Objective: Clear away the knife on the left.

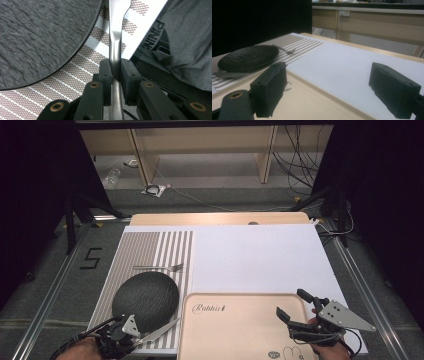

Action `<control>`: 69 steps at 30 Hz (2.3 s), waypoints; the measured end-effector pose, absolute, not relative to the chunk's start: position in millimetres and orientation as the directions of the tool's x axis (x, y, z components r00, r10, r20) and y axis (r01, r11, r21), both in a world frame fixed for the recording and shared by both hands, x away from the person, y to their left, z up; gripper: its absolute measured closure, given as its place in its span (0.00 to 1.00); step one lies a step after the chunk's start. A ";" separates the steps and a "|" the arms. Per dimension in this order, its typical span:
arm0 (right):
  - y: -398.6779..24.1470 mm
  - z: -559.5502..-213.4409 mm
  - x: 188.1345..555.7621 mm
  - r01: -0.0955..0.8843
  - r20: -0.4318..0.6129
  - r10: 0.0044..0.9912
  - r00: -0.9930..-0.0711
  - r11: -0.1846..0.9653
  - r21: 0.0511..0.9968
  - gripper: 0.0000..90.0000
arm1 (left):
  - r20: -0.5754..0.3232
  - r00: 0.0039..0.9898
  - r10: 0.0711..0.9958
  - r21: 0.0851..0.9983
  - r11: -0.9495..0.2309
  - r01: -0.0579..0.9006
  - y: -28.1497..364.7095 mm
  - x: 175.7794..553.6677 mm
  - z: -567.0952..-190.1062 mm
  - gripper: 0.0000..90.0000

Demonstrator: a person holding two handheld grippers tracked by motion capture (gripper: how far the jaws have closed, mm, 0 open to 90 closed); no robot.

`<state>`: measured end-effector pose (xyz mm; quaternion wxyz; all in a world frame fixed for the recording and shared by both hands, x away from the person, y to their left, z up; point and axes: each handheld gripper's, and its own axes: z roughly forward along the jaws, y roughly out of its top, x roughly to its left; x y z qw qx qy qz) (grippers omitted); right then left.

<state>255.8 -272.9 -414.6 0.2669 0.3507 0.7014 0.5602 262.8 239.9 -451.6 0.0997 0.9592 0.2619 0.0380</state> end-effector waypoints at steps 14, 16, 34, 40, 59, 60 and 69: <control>-272.8 -414.6 255.8 0.193 0.020 0.790 -0.613 0.125 0.973 0.17 | -0.003 0.816 0.578 0.369 -0.757 0.538 227.2 263.6 -431.4 0.88; -273.2 -414.0 255.2 0.191 0.016 0.790 -0.613 0.129 0.973 0.17 | 0.001 0.801 0.599 0.402 -0.733 0.548 220.3 267.0 -428.1 0.88; -273.6 -413.1 253.8 0.189 0.021 0.791 -0.611 0.121 0.974 0.17 | -0.024 0.788 0.615 0.502 -0.674 0.541 182.6 277.2 -422.8 0.88; -273.8 -413.0 254.0 0.186 0.018 0.791 -0.611 0.121 0.975 0.17 | -0.012 0.793 0.608 0.533 -0.668 0.520 168.9 276.4 -417.0 0.88; -274.9 -412.1 254.0 0.182 0.023 0.794 -0.607 0.110 0.977 0.17 | -0.119 0.790 0.601 0.528 -0.636 0.563 133.2 287.4 -423.8 0.88; -274.9 -412.0 253.7 0.182 0.024 0.794 -0.607 0.110 0.977 0.17 | -0.117 0.787 0.606 0.519 -0.638 0.569 132.8 288.9 -425.6 0.88; -275.0 -411.6 253.5 0.181 0.022 0.795 -0.606 0.111 0.977 0.17 | -0.115 0.801 0.587 0.509 -0.658 0.555 117.8 283.8 -420.9 0.88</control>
